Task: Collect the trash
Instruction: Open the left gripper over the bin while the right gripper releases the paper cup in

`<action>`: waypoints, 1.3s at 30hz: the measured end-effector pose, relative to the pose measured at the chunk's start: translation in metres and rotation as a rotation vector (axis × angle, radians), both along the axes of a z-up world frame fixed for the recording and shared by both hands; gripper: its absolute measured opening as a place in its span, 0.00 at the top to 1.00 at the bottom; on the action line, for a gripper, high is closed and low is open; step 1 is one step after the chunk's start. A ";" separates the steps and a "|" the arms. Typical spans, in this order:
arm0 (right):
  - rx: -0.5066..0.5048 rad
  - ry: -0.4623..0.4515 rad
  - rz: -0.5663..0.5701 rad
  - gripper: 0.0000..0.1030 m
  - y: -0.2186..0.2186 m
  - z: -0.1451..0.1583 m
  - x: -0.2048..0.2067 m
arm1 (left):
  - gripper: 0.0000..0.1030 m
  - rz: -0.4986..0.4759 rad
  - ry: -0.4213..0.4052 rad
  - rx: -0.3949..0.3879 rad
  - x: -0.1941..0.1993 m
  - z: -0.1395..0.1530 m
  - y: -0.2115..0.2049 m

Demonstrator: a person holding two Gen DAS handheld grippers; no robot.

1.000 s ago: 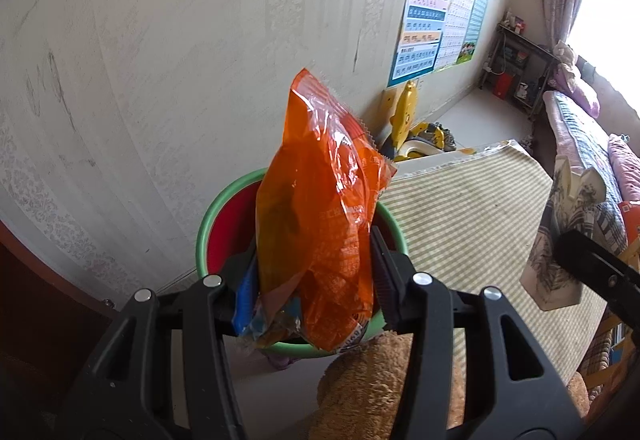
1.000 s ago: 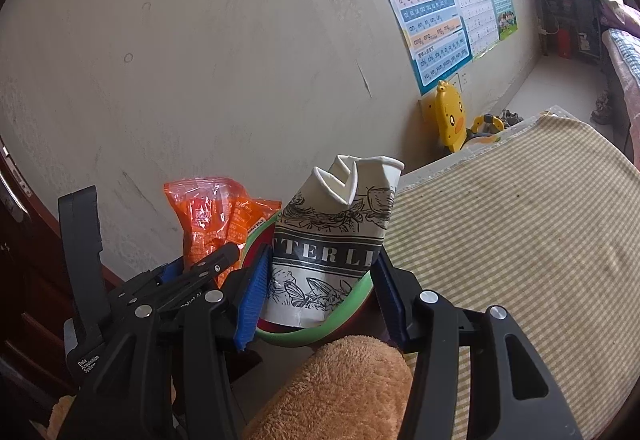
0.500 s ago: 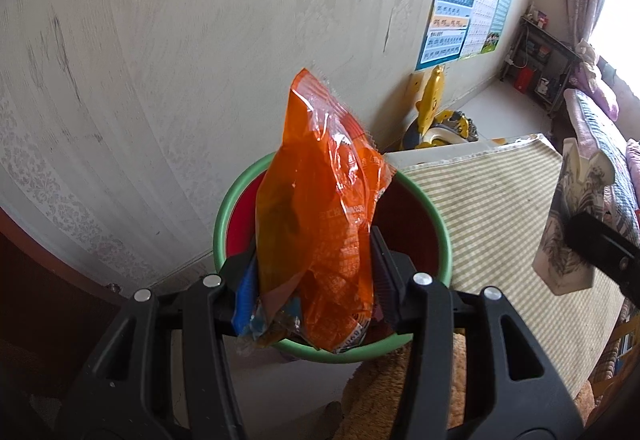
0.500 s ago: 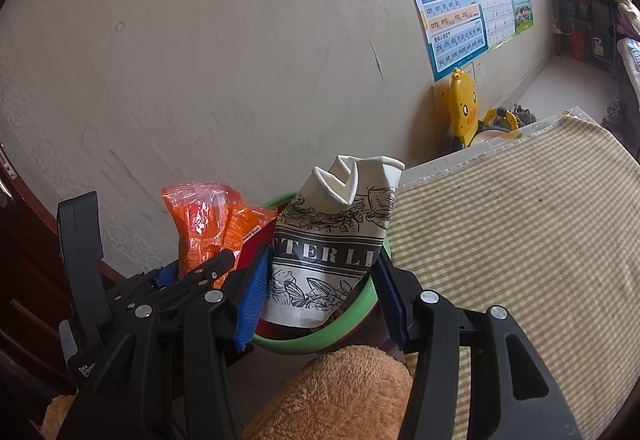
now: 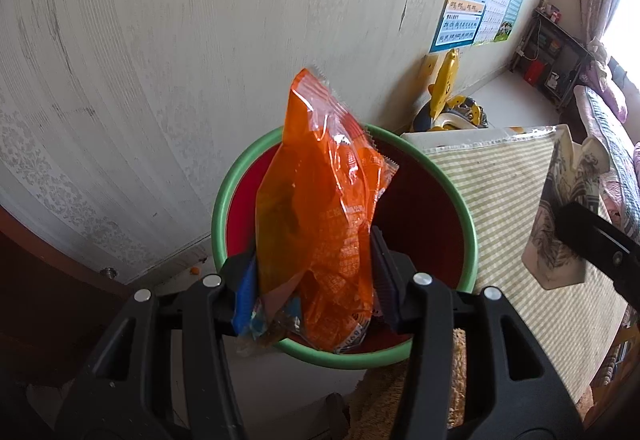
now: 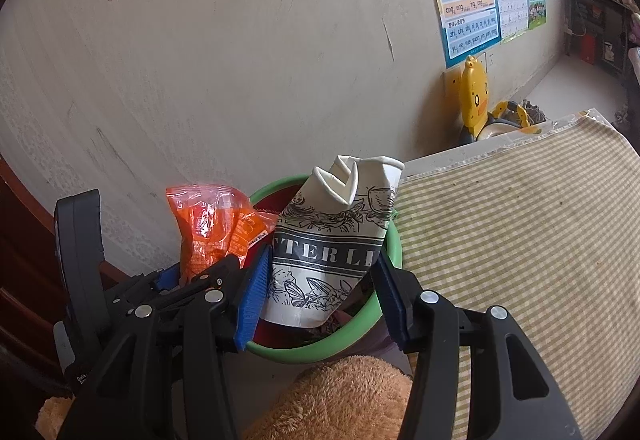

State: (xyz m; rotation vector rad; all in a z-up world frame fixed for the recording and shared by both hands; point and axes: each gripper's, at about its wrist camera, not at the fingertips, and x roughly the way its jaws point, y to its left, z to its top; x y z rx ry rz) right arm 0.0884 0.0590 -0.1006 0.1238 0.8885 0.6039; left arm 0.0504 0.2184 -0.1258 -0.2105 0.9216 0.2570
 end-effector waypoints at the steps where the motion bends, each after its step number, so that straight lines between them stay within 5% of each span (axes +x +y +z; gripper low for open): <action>1: 0.000 0.005 0.001 0.52 0.001 -0.001 0.002 | 0.54 0.001 0.003 -0.002 0.001 -0.001 0.001; 39: -0.019 0.050 0.004 0.51 0.009 -0.023 0.017 | 0.48 0.017 0.085 -0.056 0.011 -0.030 0.009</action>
